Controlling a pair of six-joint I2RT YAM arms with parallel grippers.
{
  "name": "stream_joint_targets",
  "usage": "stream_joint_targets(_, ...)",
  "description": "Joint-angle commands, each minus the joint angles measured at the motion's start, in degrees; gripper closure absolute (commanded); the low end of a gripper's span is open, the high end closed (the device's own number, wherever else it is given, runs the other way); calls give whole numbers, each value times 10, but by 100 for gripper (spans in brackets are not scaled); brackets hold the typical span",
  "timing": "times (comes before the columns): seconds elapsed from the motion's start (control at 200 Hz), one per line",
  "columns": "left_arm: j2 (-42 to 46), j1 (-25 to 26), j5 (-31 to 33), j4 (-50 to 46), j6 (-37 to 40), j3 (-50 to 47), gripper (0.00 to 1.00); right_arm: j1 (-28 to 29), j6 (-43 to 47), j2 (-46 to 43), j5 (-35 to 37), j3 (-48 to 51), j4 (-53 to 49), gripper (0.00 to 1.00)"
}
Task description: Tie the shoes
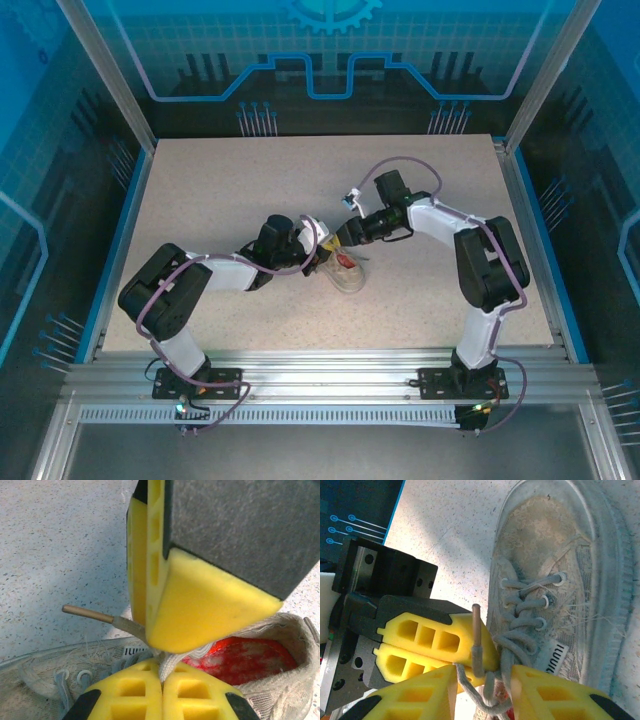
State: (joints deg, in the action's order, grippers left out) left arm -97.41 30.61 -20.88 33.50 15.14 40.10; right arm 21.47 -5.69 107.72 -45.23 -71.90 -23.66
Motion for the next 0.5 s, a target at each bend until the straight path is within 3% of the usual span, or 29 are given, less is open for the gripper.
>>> stream_joint_targets(0.0,0,5,-17,-4,10,17,100,12,16,18,-5,-13,-31,68)
stream_joint_targets(0.225,1,4,-16,-4,11,15,100,13,21,19,0,-13,-41,76)
stream_joint_targets(0.495,4,4,-16,-7,12,13,100,5,19,9,28,-23,-46,100)
